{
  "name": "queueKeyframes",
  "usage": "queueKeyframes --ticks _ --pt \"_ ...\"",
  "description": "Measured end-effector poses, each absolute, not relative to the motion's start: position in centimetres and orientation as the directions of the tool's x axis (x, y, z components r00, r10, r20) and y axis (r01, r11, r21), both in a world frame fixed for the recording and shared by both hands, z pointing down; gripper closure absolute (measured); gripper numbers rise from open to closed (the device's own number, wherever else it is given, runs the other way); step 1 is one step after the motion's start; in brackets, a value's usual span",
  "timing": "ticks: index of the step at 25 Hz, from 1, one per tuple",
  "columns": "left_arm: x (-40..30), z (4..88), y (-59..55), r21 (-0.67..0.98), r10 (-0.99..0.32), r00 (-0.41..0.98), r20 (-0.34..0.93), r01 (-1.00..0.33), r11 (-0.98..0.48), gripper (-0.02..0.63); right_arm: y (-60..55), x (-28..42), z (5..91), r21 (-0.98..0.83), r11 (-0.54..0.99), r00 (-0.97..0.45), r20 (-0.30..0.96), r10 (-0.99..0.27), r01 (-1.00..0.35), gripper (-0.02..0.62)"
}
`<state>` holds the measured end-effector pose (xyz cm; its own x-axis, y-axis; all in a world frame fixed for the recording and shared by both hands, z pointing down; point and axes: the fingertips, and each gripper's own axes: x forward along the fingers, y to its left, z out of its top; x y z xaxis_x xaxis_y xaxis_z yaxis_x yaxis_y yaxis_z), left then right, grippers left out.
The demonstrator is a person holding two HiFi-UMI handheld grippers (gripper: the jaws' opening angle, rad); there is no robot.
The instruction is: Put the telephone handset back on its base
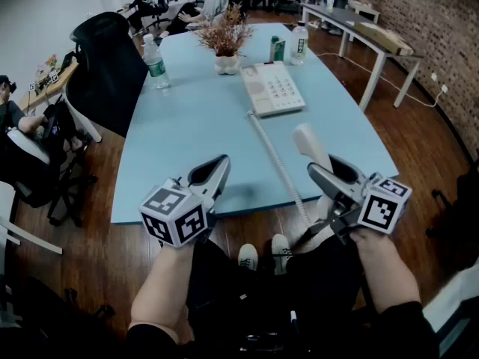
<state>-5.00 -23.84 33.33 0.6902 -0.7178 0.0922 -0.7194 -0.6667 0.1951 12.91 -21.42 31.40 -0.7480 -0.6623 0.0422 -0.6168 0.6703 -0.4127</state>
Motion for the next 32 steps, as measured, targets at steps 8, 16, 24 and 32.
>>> queueKeyframes --ticks 8,16,24,32 --pt "-5.03 33.4 -23.93 0.194 -0.719 0.688 0.093 -0.721 -0.665 0.611 -21.47 12.89 31.51 -0.414 0.671 -0.749 0.041 -0.661 -0.615 0.357" --pt "-5.03 33.47 -23.96 0.193 -0.719 0.688 0.094 -0.721 -0.665 0.612 -21.51 12.91 31.47 -0.411 0.672 -0.749 0.041 -0.662 -0.616 0.357" --pt "-5.17 33.52 -23.91 0.194 -0.72 0.687 0.094 -0.722 -0.664 0.611 -21.38 12.95 31.44 -0.415 0.673 -0.749 0.035 -0.661 -0.613 0.357" --pt "-5.51 33.27 -23.96 0.196 -0.724 0.683 0.094 -0.726 -0.659 0.611 -21.37 12.94 31.29 -0.413 0.669 -0.747 0.042 -0.664 -0.618 0.357"
